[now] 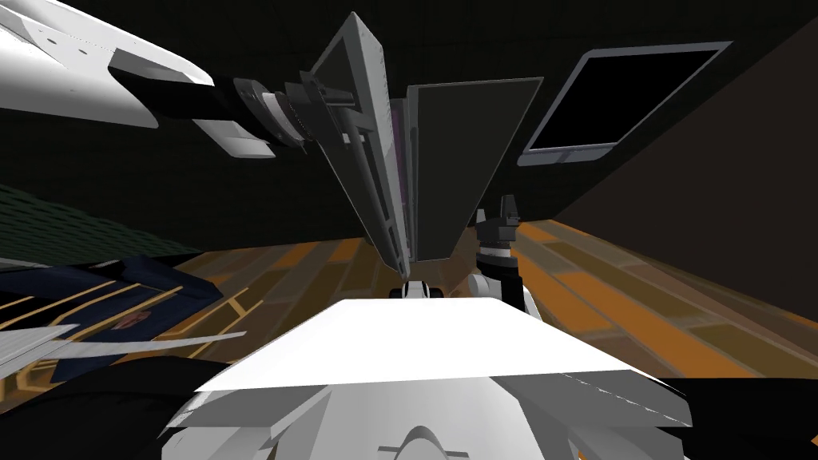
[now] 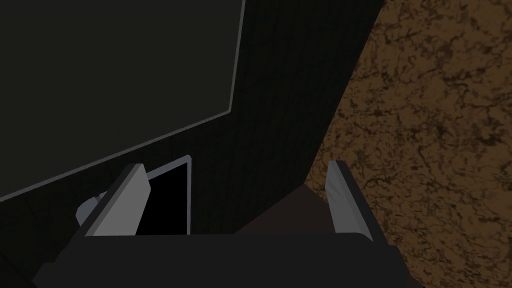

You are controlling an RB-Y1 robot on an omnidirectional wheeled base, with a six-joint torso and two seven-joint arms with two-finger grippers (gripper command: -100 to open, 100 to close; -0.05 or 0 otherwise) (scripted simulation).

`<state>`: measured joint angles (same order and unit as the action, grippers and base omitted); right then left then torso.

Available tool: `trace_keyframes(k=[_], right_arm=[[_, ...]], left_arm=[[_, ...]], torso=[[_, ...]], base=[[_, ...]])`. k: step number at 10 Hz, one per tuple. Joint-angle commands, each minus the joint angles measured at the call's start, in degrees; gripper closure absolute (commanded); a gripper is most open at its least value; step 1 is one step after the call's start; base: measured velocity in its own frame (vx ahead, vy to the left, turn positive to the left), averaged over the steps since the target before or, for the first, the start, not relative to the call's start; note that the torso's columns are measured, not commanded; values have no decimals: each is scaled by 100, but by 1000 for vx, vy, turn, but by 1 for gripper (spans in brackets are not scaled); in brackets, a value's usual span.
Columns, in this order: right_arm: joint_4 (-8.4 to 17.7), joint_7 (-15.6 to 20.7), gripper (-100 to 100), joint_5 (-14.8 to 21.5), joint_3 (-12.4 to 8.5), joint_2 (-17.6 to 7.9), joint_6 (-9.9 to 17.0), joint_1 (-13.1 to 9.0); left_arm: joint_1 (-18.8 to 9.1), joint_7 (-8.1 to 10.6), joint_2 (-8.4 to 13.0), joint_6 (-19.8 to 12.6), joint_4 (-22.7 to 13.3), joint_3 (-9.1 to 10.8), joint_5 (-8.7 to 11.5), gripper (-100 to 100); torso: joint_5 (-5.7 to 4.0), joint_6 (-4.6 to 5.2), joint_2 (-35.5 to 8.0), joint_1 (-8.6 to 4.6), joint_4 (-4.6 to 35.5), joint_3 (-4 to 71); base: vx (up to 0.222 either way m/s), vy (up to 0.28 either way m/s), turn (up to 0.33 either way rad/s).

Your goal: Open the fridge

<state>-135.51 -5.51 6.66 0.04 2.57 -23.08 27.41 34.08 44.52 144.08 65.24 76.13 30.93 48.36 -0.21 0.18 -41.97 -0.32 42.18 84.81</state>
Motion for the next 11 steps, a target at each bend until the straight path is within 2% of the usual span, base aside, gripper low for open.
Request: trace_keyframes(k=[1,3,7,8,9,11], right_arm=[[0,0,0,0,-1,-1,0,0],[0,0,0,0,0,0,0,0],[0,0,0,0,0,0,0,0],[0,0,0,0,0,0,0,0],[1,0,0,0,1,1,0,0],[0,0,0,0,-1,-1,0,1]], left_arm=[[-89,-44,63,292,232,107,29,100],[-91,-80,119,503,332,185,62,100],[-96,-150,233,925,530,342,129,100],[-61,-154,229,878,453,330,125,100],[-69,-198,307,1122,556,425,153,100],[-70,-234,381,1327,643,509,182,100]], torso=[[8,2,-2,22,3,0],[37,-22,-27,53,2,-23],[25,-18,-14,37,1,-11],[26,-20,-19,41,0,-15],[18,-21,-11,12,-3,-7],[22,-10,-12,46,5,-10]], base=[[-3,266,-78],[-18,206,-53],[-6,187,-35],[-12,94,-19],[5,152,-25],[49,260,-72]])
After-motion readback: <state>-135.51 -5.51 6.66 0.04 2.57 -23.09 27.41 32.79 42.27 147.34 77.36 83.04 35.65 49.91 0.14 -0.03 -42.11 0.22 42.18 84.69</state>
